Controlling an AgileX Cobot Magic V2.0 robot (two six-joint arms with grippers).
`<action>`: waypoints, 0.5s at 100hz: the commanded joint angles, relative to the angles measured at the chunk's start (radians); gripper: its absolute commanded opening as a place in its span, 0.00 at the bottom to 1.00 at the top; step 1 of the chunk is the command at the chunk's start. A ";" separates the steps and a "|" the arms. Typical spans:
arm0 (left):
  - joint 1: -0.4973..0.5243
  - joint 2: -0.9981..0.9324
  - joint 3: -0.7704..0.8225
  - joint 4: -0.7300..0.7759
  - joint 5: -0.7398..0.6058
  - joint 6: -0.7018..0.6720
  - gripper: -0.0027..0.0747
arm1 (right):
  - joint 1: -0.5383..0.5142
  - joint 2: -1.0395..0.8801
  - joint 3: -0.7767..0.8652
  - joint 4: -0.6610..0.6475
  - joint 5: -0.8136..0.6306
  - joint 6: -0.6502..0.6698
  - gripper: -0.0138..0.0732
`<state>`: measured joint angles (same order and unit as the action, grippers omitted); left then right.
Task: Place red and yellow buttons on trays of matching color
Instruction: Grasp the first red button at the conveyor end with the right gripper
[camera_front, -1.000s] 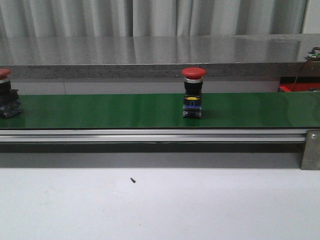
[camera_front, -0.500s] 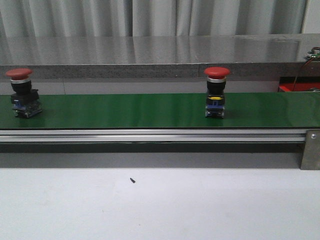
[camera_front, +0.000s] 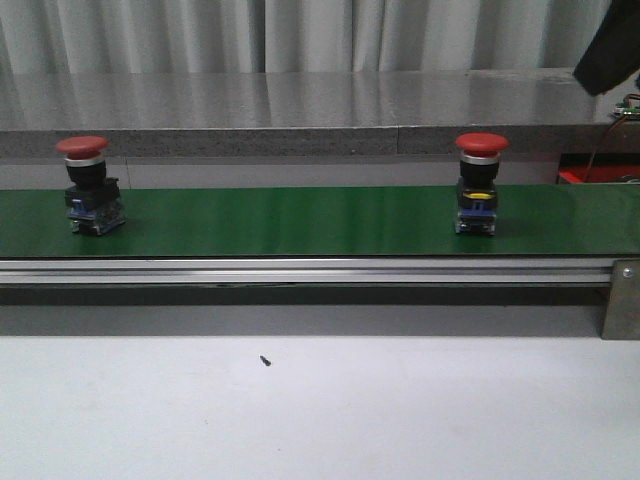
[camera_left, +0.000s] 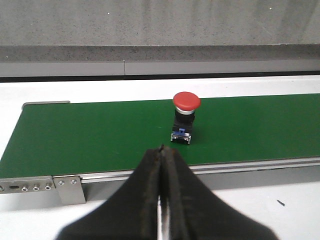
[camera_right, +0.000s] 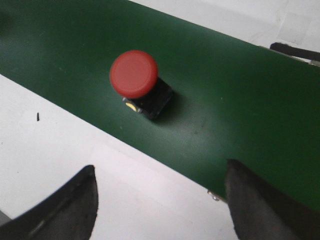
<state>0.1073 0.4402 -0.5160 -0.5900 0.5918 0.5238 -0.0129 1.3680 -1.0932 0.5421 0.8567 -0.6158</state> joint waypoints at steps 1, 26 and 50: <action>-0.006 0.003 -0.025 -0.034 -0.065 0.000 0.01 | 0.024 0.016 -0.050 0.001 -0.053 -0.004 0.78; -0.006 0.003 -0.025 -0.034 -0.065 0.000 0.01 | 0.075 0.125 -0.093 -0.025 -0.110 -0.004 0.78; -0.006 0.003 -0.025 -0.034 -0.066 0.000 0.01 | 0.075 0.198 -0.094 -0.027 -0.181 -0.004 0.77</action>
<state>0.1073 0.4402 -0.5160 -0.5900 0.5897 0.5238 0.0599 1.5798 -1.1551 0.5009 0.7276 -0.6158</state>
